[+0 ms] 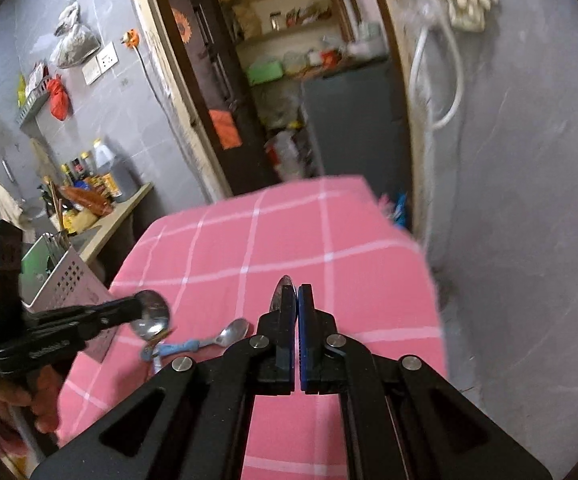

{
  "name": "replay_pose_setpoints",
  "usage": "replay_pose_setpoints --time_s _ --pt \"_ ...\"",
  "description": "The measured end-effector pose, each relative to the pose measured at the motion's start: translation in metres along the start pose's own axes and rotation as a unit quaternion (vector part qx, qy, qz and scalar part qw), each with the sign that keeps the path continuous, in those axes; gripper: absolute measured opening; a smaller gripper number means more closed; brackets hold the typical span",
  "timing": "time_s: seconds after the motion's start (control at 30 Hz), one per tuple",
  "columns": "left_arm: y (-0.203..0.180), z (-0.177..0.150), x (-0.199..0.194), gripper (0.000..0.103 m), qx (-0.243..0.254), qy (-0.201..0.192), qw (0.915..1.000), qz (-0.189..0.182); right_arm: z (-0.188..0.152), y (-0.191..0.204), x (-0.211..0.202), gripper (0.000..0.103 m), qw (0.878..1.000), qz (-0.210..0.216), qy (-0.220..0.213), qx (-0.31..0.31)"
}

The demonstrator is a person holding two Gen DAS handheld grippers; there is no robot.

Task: Organize utensils
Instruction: 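Lift and carry the spoons over the white holder with both tools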

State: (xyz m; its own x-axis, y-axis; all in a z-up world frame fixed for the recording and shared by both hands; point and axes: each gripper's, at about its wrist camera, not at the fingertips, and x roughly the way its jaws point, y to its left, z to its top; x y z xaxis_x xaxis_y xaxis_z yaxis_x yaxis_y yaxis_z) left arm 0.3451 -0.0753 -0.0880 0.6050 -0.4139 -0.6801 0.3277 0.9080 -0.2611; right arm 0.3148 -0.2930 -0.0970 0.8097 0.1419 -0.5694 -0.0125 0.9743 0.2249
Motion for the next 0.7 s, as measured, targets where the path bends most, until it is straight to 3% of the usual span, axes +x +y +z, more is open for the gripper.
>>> replay_pose_setpoints --time_s 0.2,0.37,0.7 --pt "-0.006 0.016 -0.038 0.003 0.037 -0.051 0.9970 0.044 0.027 0.025 -0.039 0.002 0.996 -0.058 -0.046 -0.047" --pt "-0.001 0.034 -0.061 0.003 0.040 -0.091 0.9933 0.058 0.050 0.046 -0.067 0.002 0.991 -0.080 -0.084 -0.065" --pt "0.024 0.074 -0.122 0.003 0.035 -0.147 0.9855 0.078 0.096 0.113 -0.107 0.002 0.982 -0.056 -0.152 -0.102"
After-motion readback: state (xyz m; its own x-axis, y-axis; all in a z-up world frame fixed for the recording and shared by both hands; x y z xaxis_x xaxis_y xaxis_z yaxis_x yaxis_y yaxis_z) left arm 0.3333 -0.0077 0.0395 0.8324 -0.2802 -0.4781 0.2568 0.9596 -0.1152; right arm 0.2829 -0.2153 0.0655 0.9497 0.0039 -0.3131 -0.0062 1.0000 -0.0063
